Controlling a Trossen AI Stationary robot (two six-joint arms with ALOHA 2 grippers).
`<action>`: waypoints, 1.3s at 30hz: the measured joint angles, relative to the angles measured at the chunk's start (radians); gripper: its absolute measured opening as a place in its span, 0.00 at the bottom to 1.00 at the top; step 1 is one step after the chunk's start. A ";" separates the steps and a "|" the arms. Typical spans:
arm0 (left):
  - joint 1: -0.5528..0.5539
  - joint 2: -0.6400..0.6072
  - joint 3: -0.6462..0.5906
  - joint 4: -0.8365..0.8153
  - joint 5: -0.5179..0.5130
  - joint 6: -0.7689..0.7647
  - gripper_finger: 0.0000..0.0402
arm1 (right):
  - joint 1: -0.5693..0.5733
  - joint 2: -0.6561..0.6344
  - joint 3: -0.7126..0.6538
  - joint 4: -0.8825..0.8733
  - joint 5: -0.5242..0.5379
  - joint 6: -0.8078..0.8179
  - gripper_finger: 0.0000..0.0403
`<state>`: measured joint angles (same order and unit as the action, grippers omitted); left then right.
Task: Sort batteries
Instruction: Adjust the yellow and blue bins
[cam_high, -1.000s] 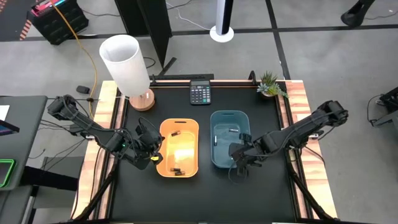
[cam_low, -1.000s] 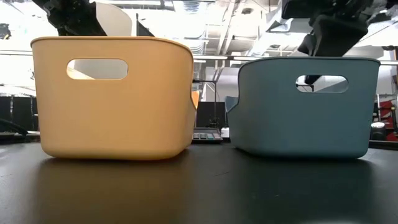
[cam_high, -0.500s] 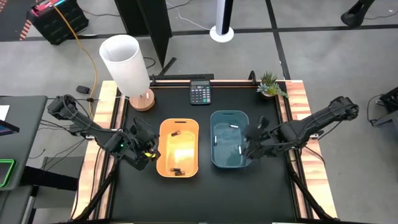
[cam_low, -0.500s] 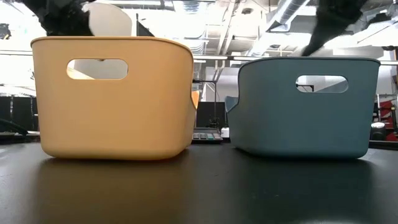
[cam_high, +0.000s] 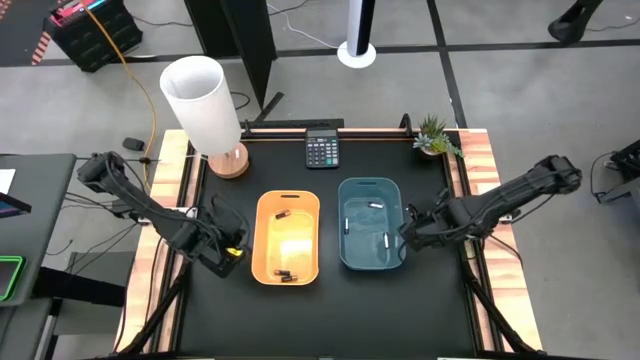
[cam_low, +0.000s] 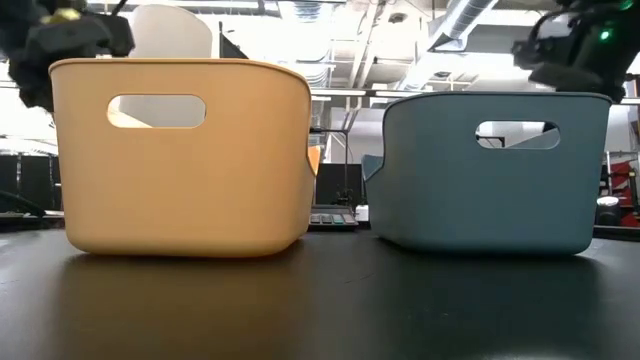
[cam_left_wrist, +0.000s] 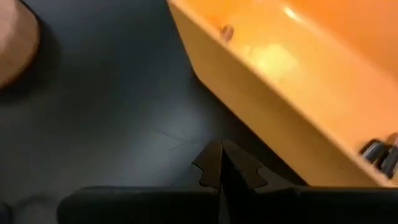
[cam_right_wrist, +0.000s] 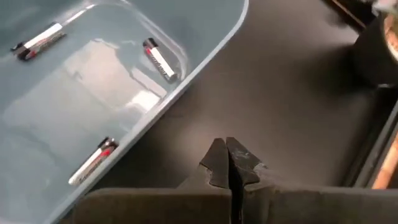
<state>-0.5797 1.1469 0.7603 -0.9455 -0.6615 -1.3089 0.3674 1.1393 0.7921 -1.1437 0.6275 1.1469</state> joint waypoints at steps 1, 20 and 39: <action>0.000 0.000 -0.023 0.028 0.006 -0.009 0.00 | -0.013 0.000 -0.012 0.015 0.000 0.003 0.00; 0.058 0.005 -0.192 0.460 -0.008 0.154 0.00 | -0.125 0.134 -0.034 0.368 -0.117 -0.314 0.00; 0.073 0.023 -0.192 0.512 0.007 0.198 0.00 | -0.053 0.219 -0.013 0.438 -0.160 -0.198 0.00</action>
<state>-0.5069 1.1698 0.5686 -0.4339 -0.6545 -1.1107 0.3140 1.3579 0.7793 -0.7060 0.4679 0.9492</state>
